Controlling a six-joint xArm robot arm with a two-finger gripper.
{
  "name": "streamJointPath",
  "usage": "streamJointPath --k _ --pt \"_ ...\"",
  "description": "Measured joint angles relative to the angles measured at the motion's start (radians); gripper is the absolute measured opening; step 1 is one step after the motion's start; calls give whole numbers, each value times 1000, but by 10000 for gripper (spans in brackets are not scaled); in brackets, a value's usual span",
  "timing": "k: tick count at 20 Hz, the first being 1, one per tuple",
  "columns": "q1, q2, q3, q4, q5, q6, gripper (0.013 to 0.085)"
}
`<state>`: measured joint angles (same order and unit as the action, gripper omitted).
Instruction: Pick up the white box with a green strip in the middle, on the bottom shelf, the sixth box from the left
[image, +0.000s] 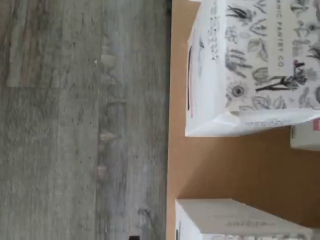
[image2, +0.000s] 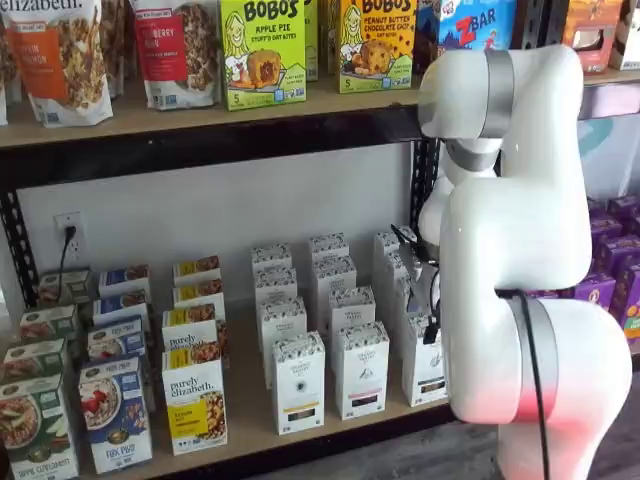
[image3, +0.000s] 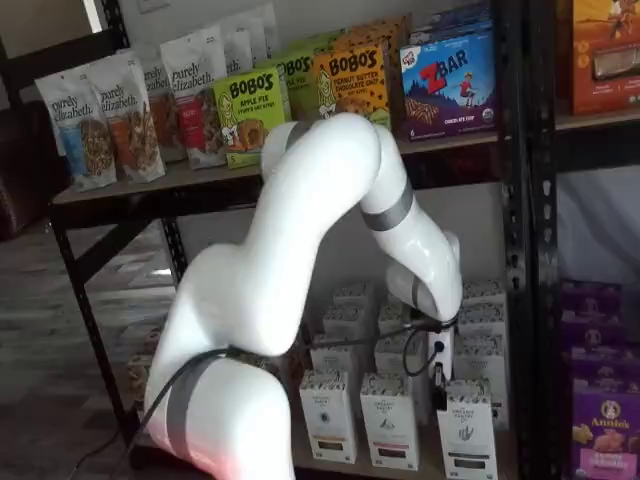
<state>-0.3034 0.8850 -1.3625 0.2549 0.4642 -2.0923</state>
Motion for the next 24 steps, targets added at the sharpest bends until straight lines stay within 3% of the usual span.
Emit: streamJointPath --k 7,12,21,24 --pt "8 69 -93 -127 22 121 850" --pt "10 100 -118 -231 -6 213 850" --pt "15 150 -154 -358 -24 330 850" --pt "17 166 -159 -426 -48 394 850"
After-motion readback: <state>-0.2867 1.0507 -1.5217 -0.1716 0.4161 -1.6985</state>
